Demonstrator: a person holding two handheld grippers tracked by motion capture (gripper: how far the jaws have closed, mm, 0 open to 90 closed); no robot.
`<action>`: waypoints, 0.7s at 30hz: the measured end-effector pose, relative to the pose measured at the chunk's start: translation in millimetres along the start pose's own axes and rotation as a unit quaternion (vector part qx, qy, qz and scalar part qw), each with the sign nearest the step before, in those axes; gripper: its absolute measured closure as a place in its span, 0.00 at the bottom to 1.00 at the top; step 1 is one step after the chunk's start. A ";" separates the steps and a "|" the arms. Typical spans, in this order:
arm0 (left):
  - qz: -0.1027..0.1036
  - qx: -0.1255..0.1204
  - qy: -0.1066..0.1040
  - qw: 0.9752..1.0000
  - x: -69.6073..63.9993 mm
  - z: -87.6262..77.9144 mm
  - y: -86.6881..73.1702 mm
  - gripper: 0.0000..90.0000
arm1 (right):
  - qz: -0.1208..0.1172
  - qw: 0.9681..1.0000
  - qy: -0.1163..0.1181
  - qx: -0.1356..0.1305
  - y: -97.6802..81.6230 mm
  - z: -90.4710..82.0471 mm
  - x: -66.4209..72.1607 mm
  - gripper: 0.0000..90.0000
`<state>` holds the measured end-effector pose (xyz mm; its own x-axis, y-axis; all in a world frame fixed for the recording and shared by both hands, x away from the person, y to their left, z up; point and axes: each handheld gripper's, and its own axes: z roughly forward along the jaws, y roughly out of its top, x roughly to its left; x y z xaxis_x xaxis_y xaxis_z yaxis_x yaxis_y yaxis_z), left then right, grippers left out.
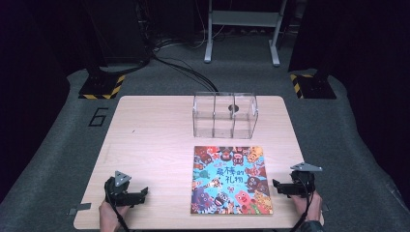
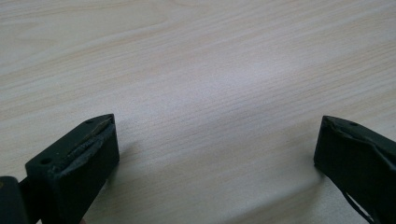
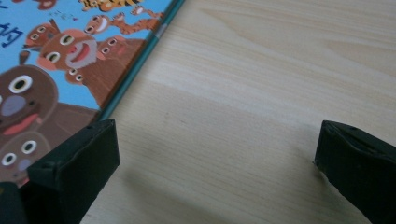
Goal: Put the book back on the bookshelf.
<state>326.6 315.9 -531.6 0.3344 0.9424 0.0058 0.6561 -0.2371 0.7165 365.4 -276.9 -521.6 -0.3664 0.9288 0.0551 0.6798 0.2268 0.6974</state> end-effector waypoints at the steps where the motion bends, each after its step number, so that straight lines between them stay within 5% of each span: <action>1: 0.000 0.001 0.000 1.000 0.0 -0.1 0.0 0.00 | 0.003 1.000 0.007 -0.003 1.5 -0.8 1.2 0.00; 15: -0.003 -0.004 0.003 1.000 0.3 0.4 -0.7 0.00 | -0.009 0.998 0.068 0.006 22.9 -6.3 26.7 0.00; 17: -0.003 -0.004 0.003 1.000 0.3 0.3 -0.7 0.00 | -0.004 0.995 0.094 0.016 24.3 -3.5 32.3 0.02; 21: -0.004 -0.007 0.005 1.000 0.3 0.7 -0.9 0.00 | -0.012 0.994 0.107 0.026 26.0 1.3 37.4 0.02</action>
<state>326.6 316.3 -532.8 0.3215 0.9469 0.0069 0.6493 -0.2257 0.7263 370.2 -235.9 -502.3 -0.5061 0.8408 0.1924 0.6990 0.2692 0.6625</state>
